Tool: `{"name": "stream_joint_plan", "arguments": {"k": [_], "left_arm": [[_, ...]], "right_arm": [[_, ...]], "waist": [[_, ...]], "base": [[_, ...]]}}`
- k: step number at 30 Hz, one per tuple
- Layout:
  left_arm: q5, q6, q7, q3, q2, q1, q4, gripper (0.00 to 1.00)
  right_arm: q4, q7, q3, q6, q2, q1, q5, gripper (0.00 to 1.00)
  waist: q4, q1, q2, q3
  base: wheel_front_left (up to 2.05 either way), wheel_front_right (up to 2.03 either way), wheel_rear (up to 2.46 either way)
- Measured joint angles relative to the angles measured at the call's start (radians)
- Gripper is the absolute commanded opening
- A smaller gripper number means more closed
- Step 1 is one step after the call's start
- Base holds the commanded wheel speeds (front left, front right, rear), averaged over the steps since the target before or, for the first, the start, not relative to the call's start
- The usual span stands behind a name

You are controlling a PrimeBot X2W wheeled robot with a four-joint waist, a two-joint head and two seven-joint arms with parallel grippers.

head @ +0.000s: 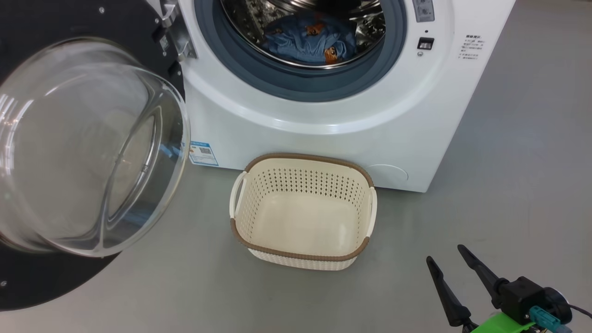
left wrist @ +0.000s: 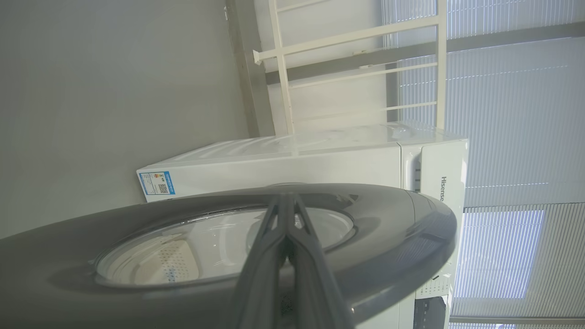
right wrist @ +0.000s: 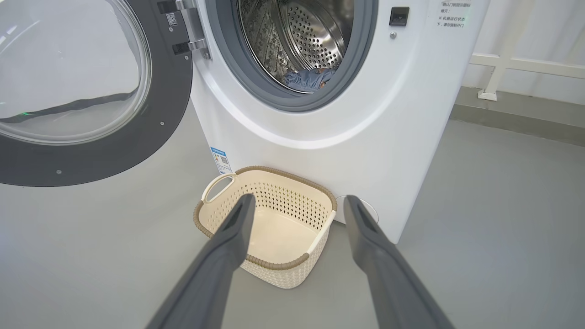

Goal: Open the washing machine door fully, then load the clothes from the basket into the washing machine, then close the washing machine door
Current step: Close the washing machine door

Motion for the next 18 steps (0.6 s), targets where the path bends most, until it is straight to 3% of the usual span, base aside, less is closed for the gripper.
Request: {"name": "stream_joint_plan", "arguments": {"k": [10, 18], "left_arm": [[-0.004, 0.035, 0.039, -0.014, -0.024, 0.019, -0.066, 0.00], [-0.020, 0.036, 0.040, -0.013, -0.051, 0.028, -0.081, 0.00]], "right_arm": [[0.001, 0.000, -0.003, 0.000, 0.040, 0.001, 0.000, 1.00], [0.004, 0.000, 0.000, 0.000, 0.032, 0.001, 0.000, 1.00]], "waist": [[0.017, 0.0000, 0.0000, -0.027], [0.013, 0.0000, 0.0000, -0.025]], "base": [[0.00, 0.00, 0.00], [0.00, 0.00, 0.00]]}}
